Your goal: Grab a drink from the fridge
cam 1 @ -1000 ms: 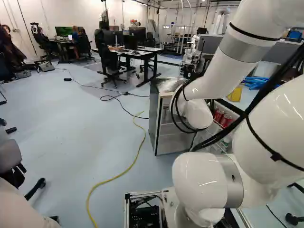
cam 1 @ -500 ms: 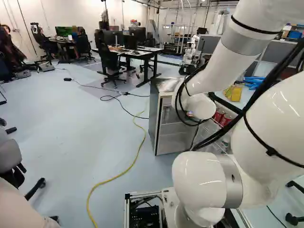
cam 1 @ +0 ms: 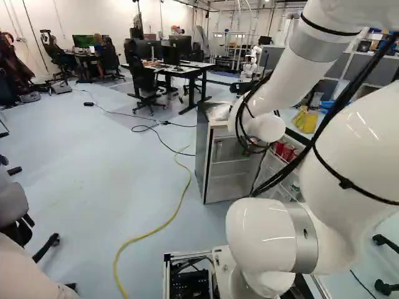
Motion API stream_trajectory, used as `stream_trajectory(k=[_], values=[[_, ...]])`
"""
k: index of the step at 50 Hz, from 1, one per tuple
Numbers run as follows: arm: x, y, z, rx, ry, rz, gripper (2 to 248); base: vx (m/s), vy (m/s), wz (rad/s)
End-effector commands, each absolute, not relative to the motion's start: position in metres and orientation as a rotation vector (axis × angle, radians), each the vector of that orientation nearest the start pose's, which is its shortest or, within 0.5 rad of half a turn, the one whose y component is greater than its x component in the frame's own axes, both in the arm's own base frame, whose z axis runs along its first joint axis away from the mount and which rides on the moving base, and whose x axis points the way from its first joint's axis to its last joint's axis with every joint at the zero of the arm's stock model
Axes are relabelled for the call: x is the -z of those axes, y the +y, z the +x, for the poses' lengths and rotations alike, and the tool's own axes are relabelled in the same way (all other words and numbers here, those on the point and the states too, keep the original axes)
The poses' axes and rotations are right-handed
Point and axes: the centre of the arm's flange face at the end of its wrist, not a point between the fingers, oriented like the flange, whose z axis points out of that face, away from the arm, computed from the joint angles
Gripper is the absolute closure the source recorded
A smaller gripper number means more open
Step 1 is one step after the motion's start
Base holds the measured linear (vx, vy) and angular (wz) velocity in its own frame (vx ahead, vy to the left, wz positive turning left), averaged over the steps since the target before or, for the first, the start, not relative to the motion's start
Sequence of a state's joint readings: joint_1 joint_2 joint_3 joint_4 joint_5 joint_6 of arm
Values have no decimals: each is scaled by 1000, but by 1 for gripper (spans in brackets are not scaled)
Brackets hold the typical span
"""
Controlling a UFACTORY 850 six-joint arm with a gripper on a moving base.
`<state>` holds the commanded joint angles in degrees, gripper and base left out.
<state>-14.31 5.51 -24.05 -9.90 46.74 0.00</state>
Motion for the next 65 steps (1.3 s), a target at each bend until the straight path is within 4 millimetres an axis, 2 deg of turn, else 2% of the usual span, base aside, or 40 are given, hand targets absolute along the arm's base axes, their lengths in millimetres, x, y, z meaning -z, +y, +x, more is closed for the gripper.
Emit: stream_trajectory(k=[31, 65], values=[[-434, -116, 439, 1992, 48, -2615, 167, 0, 0, 0], [-431, -124, 507, 2000, 16, -2596, 167, 0, 0, 0]])
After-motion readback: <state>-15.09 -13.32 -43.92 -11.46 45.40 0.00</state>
